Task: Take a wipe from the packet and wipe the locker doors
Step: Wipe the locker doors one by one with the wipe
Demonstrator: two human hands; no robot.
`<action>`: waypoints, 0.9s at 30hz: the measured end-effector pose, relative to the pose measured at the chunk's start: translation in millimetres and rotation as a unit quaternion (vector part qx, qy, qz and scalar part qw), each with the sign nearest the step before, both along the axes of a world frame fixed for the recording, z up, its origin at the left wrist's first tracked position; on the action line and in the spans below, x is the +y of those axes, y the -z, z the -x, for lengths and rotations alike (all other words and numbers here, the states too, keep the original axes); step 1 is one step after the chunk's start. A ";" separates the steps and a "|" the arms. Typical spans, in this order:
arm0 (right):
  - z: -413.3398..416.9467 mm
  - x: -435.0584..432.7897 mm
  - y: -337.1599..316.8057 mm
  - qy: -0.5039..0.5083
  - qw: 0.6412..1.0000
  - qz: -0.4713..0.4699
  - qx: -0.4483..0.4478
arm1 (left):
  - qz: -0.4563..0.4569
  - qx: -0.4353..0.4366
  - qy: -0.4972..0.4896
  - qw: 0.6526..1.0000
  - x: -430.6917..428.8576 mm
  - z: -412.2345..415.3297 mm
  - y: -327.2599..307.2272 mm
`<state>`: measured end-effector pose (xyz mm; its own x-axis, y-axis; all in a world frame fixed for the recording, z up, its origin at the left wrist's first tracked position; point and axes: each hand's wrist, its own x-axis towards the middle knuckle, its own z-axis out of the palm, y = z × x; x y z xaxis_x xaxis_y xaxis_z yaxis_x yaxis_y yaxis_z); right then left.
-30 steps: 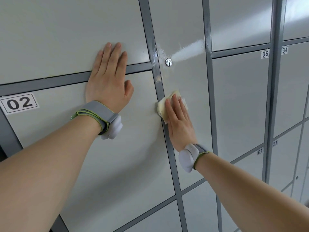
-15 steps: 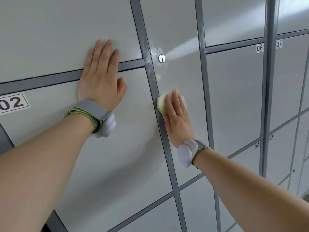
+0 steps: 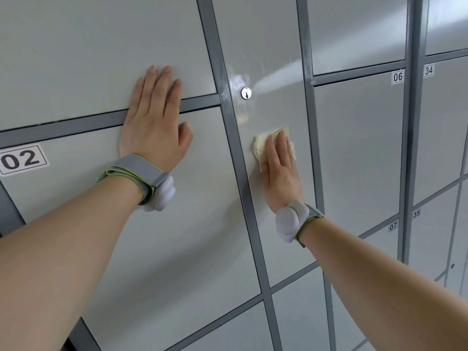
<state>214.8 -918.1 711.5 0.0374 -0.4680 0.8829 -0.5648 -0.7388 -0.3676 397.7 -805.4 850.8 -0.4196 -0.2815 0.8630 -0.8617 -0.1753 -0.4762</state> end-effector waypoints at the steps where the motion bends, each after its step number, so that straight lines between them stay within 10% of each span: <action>1: 0.9 0.8 8.6 0.002 1.000 0.008 0.007 | 0.000 0.000 -0.001 1.000 0.1 -0.1 -0.4; 27: 23.4 0.0 -18.0 -0.018 0.993 -0.118 -0.007 | -0.106 -0.039 0.001 0.994 -10.8 42.2 23.7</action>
<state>191.4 -918.2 729.5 0.0464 -0.6600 0.7498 -0.5342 -0.6507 -0.5397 355.5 -816.3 827.0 -0.4841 -0.4518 0.7493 -0.8210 -0.0617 -0.5676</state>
